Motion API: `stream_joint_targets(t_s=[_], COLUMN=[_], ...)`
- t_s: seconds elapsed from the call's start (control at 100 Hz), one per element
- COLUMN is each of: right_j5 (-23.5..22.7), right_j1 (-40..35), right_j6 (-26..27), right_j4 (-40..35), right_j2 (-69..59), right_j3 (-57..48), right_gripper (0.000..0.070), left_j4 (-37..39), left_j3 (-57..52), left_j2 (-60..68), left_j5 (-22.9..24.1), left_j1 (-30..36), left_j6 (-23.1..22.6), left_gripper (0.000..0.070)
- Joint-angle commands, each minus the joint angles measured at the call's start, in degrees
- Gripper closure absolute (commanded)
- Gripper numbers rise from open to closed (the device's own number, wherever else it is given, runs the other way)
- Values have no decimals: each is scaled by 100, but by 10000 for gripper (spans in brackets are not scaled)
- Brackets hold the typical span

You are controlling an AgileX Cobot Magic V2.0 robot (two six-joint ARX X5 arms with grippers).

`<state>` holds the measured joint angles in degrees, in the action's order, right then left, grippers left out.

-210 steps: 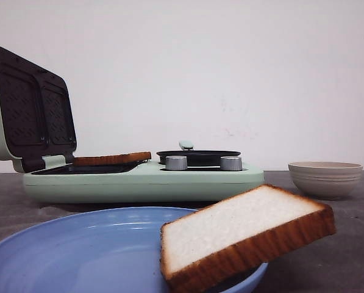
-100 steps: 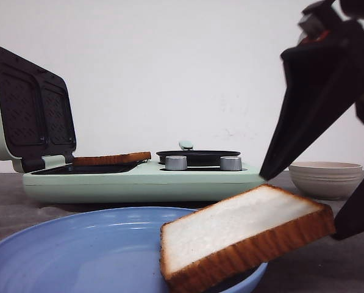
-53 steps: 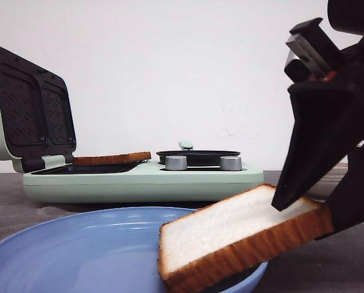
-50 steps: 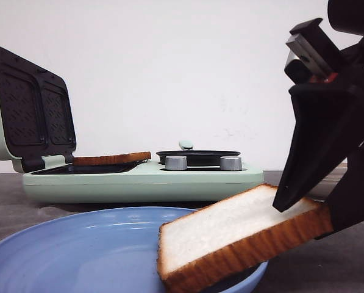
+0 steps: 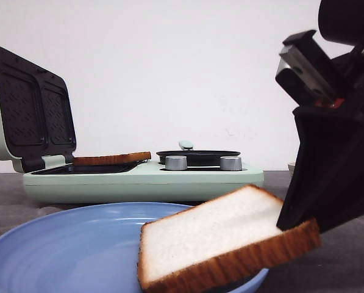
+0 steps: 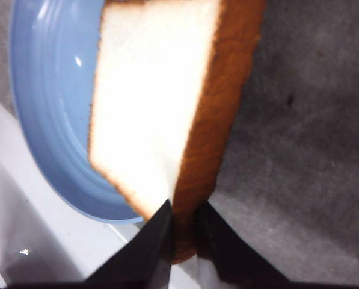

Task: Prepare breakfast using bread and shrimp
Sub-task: 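Grasp the remaining bread slice on the blue plate with the right gripper, then carry the bread slice over the sandwich maker and lower it onto the plate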

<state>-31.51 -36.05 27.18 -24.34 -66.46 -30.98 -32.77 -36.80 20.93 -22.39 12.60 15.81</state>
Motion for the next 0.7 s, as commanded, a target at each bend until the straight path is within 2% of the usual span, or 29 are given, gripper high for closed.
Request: stream_joint_targets(t_s=[0.0,0.18,0.31,0.48,0.69], right_j5=[0,-166,-363,-669,-800], right_j1=[-57,-52,-52,-39,42], right_j6=[-120,4,310,887,1519], right_j4=[35,37,273,1034,2129], right_j2=[116,590,874,918,621], right_j3=[-11,-15,-26,-33,-87], right_gripper=[700,700,700,700,700], left_j4=[61,63,66,63,66], left_j3=[-20,-20,-20,-20,-20], left_j2=[-2,-2,-2,-2,-2], left_j5=[15,39,42,39,35], left_j1=[4,4,4,4,4], left_j6=[-81,-125,-127,-125,-125], left_gripper=[294,294,295,295,294])
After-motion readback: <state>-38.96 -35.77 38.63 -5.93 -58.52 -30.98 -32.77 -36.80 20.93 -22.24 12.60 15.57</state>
